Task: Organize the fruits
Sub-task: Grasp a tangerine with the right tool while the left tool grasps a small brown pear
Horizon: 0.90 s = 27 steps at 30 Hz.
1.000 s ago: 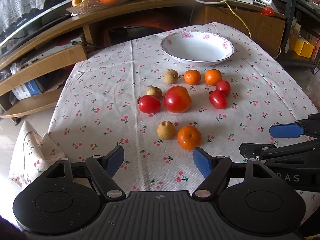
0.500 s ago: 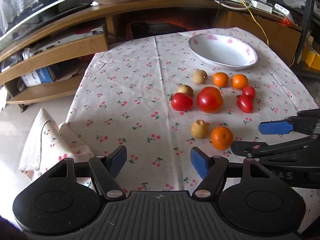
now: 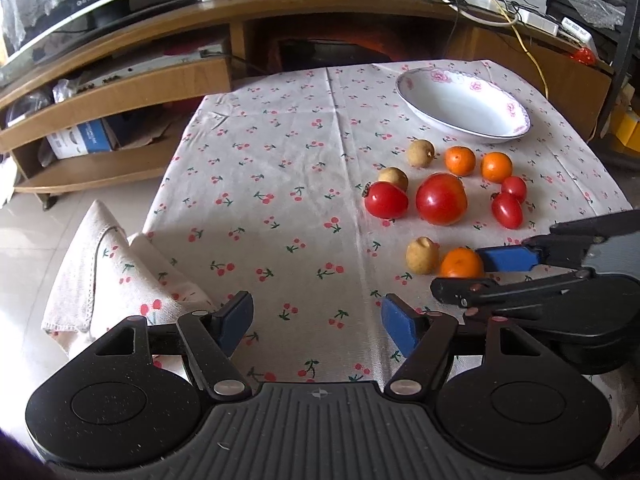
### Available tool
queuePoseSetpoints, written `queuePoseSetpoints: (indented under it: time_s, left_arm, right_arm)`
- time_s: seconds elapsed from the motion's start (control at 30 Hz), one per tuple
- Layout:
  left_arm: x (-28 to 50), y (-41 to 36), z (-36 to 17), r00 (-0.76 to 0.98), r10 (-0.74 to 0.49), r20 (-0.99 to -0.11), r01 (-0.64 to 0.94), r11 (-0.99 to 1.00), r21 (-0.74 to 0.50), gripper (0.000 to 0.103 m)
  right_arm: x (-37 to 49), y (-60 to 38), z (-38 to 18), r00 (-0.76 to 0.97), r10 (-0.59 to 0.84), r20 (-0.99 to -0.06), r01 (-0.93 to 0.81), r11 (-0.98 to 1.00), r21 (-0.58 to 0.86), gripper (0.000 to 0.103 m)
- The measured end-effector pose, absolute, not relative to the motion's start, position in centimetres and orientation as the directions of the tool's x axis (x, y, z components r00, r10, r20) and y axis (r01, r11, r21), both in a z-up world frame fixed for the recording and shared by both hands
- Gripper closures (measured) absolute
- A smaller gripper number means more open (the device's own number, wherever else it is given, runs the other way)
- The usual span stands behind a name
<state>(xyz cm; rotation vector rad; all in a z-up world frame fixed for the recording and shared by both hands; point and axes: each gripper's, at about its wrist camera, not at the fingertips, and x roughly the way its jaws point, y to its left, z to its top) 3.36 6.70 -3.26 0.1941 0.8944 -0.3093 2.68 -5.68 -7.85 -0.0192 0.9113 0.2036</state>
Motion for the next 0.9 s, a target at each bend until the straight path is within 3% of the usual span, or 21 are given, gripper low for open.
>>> queuePoseSetpoints:
  time_s: [0.53, 0.77, 0.9]
  left_arm:
    - [4.6, 0.9, -4.8, 0.55, -0.252, -0.796, 0.508, 0.858, 0.08, 0.03]
    - [5.9, -0.7, -6.1, 0.526, -0.263, -0.809, 0.52, 0.852, 0.061, 0.038]
    - [6.1, -0.9, -6.0, 0.515, -0.277, -0.812, 0.521, 0.853, 0.039, 0.049]
  right_arm:
    - [0.6, -11.0, -6.5, 0.605, 0.108, -0.789, -0.045, 0.994, 0.101, 0.071]
    - [-0.1, -12.3, -6.4, 0.603, 0.103, -0.791, -0.018, 0.993, 0.116, 0.071]
    - [-0.3, -12.9, -6.3, 0.603, 0.1, -0.792, -0.001, 0.992, 0.125, 0.071]
